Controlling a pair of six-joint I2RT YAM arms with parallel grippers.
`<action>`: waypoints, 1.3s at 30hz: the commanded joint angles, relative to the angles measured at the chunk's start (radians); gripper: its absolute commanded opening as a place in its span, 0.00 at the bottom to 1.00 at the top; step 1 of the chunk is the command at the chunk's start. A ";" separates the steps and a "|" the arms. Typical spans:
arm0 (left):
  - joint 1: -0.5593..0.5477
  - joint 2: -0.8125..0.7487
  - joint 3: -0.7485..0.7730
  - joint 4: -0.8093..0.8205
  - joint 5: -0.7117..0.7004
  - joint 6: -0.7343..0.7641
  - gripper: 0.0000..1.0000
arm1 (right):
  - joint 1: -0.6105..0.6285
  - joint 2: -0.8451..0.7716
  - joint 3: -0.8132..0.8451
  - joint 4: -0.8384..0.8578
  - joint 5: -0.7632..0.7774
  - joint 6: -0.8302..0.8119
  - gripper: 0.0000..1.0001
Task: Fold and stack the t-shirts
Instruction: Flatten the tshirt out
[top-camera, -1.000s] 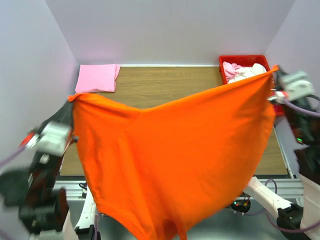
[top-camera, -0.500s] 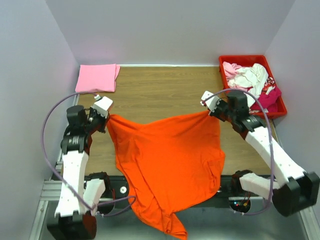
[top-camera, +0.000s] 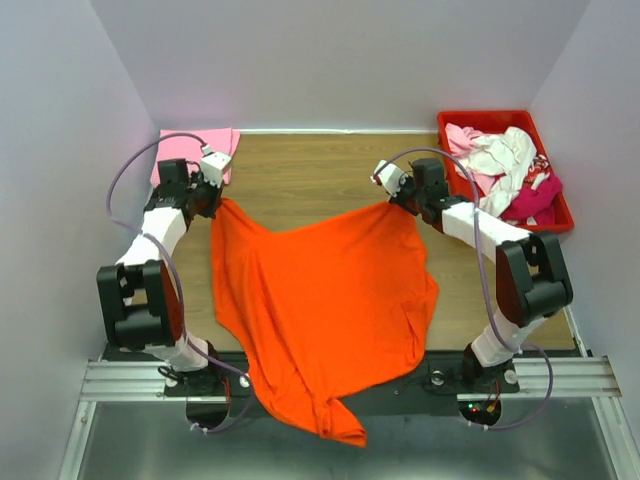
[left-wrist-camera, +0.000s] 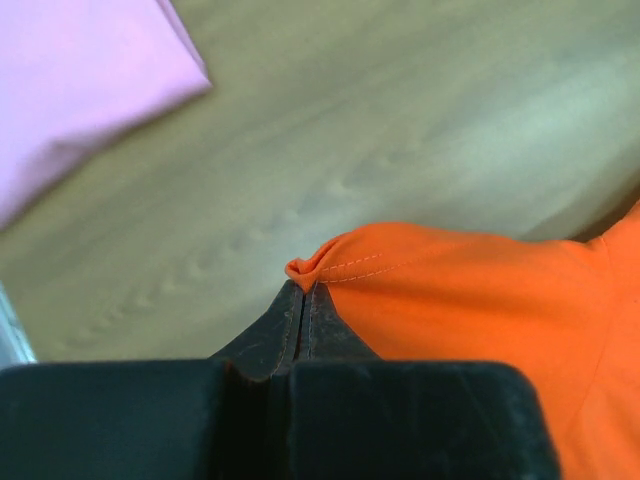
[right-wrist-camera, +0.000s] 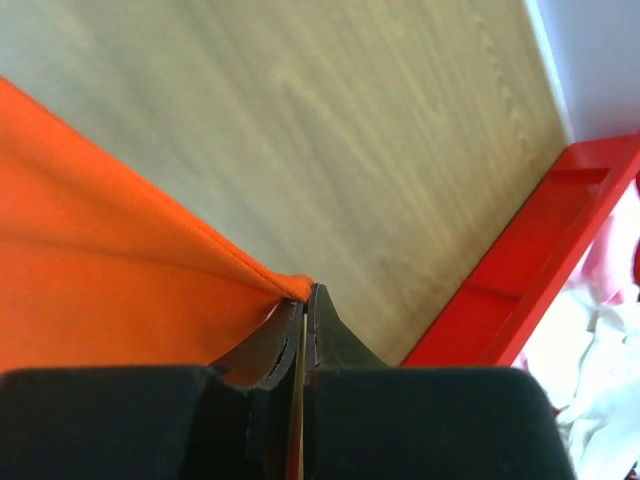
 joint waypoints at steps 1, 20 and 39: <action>-0.017 0.127 0.192 0.096 -0.022 -0.006 0.00 | -0.011 0.101 0.117 0.156 0.103 0.020 0.01; -0.138 0.805 1.011 -0.055 -0.058 0.032 0.09 | -0.051 0.606 0.603 0.128 0.393 0.071 0.12; -0.138 0.181 0.279 -0.216 -0.021 -0.003 0.51 | -0.051 0.201 0.443 -0.589 -0.118 0.303 0.53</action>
